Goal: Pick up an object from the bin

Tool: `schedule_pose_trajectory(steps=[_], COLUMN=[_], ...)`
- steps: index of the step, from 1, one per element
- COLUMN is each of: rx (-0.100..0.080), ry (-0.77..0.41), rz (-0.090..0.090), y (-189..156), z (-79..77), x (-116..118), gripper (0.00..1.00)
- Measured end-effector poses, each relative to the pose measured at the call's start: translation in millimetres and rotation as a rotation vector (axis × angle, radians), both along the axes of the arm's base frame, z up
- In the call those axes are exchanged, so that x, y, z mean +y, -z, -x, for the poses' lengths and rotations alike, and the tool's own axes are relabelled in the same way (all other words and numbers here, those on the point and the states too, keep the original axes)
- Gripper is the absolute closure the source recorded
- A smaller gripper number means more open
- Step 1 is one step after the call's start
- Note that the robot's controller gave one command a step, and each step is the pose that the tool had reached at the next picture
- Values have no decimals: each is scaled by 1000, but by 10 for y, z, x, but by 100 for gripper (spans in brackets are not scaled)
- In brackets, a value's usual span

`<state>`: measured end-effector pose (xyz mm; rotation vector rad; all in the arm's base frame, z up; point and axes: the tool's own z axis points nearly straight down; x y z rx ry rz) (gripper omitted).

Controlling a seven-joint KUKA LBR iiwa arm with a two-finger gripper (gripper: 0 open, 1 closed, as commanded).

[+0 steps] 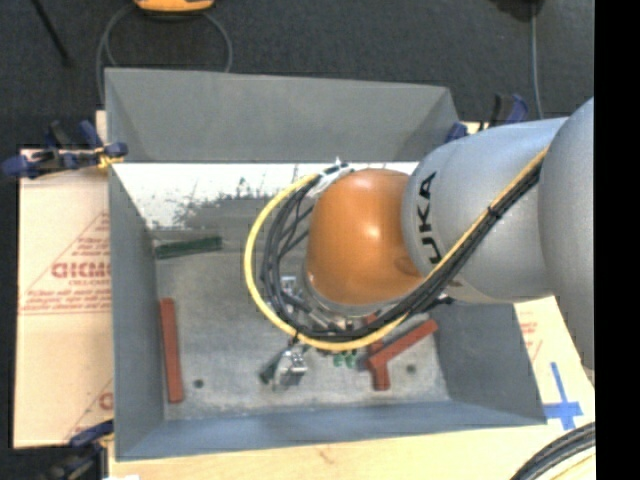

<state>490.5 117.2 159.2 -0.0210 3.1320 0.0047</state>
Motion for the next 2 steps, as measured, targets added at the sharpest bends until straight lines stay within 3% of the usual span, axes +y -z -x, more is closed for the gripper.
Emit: schedule_pose_trajectory(steps=[1, 2], rx=[7, 7], ry=[-69, -69], rz=[2, 2], y=[739, 739], z=[-42, -42], x=[-288, -287], gripper=[100, 100])
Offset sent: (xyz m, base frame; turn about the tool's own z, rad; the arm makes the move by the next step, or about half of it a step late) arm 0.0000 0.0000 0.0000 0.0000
